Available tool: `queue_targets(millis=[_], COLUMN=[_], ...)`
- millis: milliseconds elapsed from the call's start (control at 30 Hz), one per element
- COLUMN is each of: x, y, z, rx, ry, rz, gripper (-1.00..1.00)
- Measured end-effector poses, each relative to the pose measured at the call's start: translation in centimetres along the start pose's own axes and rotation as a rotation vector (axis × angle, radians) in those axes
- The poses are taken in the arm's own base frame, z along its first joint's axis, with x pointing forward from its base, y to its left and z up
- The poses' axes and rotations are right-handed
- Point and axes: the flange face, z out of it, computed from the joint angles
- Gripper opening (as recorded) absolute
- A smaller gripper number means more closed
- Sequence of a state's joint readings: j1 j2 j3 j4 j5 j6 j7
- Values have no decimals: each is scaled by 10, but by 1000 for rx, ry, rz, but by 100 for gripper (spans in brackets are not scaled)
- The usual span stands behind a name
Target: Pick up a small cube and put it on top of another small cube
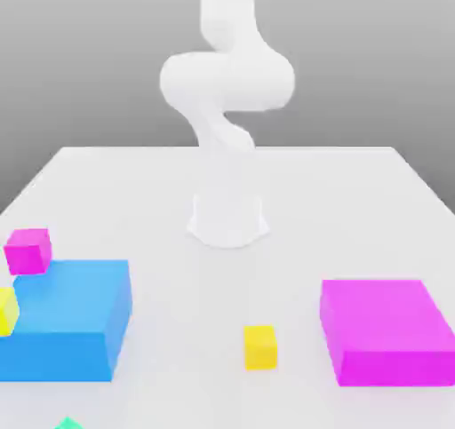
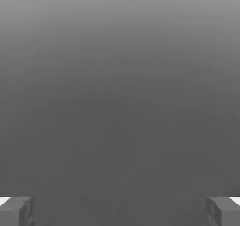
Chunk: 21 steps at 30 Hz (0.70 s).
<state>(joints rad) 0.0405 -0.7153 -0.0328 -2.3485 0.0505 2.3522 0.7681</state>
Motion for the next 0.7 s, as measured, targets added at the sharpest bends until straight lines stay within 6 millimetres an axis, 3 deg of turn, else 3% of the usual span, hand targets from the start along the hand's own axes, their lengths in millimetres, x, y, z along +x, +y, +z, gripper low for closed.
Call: queue_targets(millis=[100, 200, 367, 533, 700], x=[-16, -44, -108, -177, -232], y=[14, 31, 74, 132, 199], z=[81, 152, 250, 315, 349], rx=[-36, -88, -207, -356, -514], ry=[-129, -238, -377, -458, -479], rz=[10, 15, 10, -14, -61], gripper=[0, 0, 0, 0, 0])
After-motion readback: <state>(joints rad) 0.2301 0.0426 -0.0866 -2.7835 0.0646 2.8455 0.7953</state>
